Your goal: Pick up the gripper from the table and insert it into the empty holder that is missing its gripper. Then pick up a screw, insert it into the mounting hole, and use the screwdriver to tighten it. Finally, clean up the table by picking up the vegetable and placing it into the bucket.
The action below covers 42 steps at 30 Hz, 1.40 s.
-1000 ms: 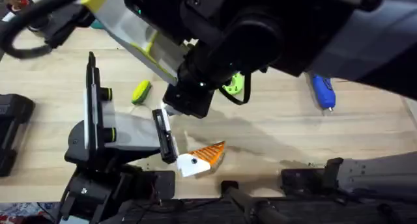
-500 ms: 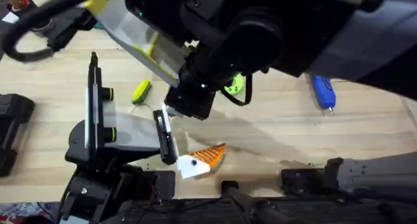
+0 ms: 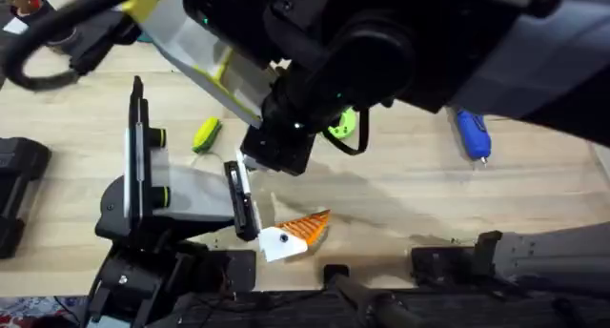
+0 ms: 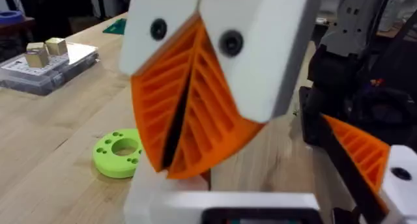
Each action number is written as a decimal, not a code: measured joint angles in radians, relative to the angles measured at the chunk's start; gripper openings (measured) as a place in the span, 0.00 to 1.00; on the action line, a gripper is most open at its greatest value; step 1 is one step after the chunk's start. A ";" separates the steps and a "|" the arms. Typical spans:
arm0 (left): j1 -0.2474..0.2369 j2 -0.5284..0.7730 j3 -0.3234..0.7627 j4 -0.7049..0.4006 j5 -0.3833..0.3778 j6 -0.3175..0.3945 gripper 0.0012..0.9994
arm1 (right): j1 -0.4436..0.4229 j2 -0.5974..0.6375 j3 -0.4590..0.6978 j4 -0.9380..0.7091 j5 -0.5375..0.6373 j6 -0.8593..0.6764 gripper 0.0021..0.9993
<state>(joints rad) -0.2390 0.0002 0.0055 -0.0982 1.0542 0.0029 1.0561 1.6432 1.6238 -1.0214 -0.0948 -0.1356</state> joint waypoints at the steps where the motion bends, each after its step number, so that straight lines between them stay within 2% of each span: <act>1: 0.000 0.000 0.000 0.000 0.000 0.000 0.99 | 0.000 0.000 0.000 0.000 0.000 0.000 0.00; 4: 0.000 0.000 0.000 0.000 0.000 0.000 0.99 | 0.000 0.000 0.000 0.000 0.000 0.000 0.00; 5: 0.000 0.000 0.000 0.000 0.000 0.000 0.99 | 0.000 0.000 0.000 -0.001 0.000 0.002 0.04; 7: 0.000 0.000 0.000 0.000 -0.003 0.000 0.99 | 0.000 0.000 0.000 -0.003 -0.010 0.002 0.24; 9: 0.001 0.000 0.000 0.000 -0.003 -0.005 0.99 | 0.003 0.000 0.000 -0.009 -0.006 -0.003 0.57; 11: 0.002 0.000 0.000 0.000 -0.003 -0.007 0.99 | -0.007 0.000 0.000 -0.013 0.008 -0.003 0.85; 12: 0.002 0.001 0.000 0.000 -0.003 -0.007 0.99 | -0.016 0.000 0.000 -0.015 0.014 -0.004 0.95; 13: 0.002 0.001 0.000 0.000 -0.003 -0.007 0.99 | -0.022 0.000 0.000 -0.015 0.016 -0.003 0.99; 27: 0.001 0.000 0.000 0.001 -0.003 -0.003 0.99 | -0.013 -0.025 -0.004 -0.023 0.018 0.001 1.00; 37: 0.001 0.000 0.000 0.001 -0.003 -0.002 0.99 | -0.007 -0.204 -0.006 -0.124 0.011 0.001 1.00; 42: 0.001 0.000 0.000 0.001 -0.003 -0.002 0.98 | -0.007 -0.238 -0.006 -0.146 0.011 0.001 1.00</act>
<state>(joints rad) -0.2379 0.0006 0.0055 -0.0972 1.0511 0.0009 1.0489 1.4054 1.6180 -1.1676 -0.0837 -0.1349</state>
